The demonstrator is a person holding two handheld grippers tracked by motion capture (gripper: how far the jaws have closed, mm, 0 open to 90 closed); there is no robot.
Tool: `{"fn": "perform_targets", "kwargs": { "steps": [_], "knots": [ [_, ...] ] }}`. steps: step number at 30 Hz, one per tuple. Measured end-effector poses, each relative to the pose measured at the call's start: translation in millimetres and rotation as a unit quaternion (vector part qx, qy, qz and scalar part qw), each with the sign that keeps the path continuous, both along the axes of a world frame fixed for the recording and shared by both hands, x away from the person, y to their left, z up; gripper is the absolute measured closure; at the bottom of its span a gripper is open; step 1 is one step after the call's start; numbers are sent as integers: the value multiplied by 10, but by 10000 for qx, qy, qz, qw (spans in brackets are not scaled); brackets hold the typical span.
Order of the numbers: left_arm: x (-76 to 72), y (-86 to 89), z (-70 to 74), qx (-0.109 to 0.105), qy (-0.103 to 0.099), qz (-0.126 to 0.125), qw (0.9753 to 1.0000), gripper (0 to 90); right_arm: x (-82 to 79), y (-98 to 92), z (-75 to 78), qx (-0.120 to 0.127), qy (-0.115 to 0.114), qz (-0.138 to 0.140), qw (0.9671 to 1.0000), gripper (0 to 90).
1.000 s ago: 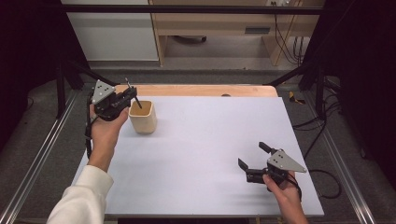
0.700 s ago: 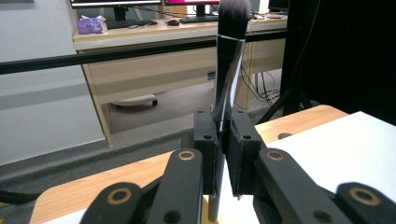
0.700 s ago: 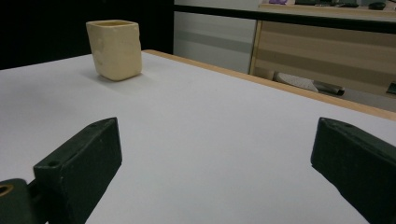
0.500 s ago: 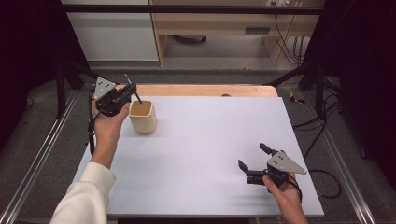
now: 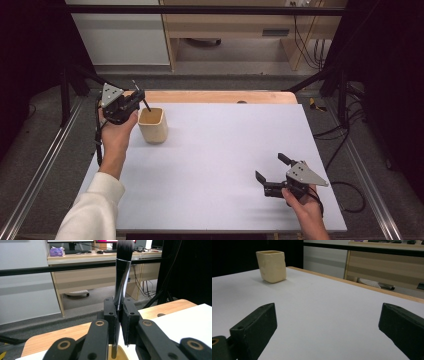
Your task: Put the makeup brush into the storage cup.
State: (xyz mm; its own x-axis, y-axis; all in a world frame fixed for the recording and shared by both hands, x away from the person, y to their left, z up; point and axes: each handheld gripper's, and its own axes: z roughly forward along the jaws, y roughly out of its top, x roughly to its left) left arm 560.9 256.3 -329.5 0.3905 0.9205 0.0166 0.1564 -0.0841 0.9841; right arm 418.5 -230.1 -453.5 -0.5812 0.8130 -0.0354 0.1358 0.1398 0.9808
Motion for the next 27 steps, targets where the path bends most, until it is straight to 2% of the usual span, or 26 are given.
{"fn": "perform_targets", "kwargs": {
  "steps": [6, 11, 23, 27],
  "knots": [
    [6, -30, -26, 33, -39, -27, 10000, 835, 2, -3, -2, 11, 13, -5, 10000, 23],
    [11, -89, -34, 140, -47, -68, 9999, 835, 0, -5, 3, 26, 9, -4, 10000, 23],
    [32, -74, -142, 203, 83, 7, 9998, 835, 5, 2, -2, 12, 24, 34, 10000, 24],
    [37, -52, -190, 138, 170, 59, 9997, 835, 3, 0, 1, 0, 13, 43, 10000, 25]
  ]
}}
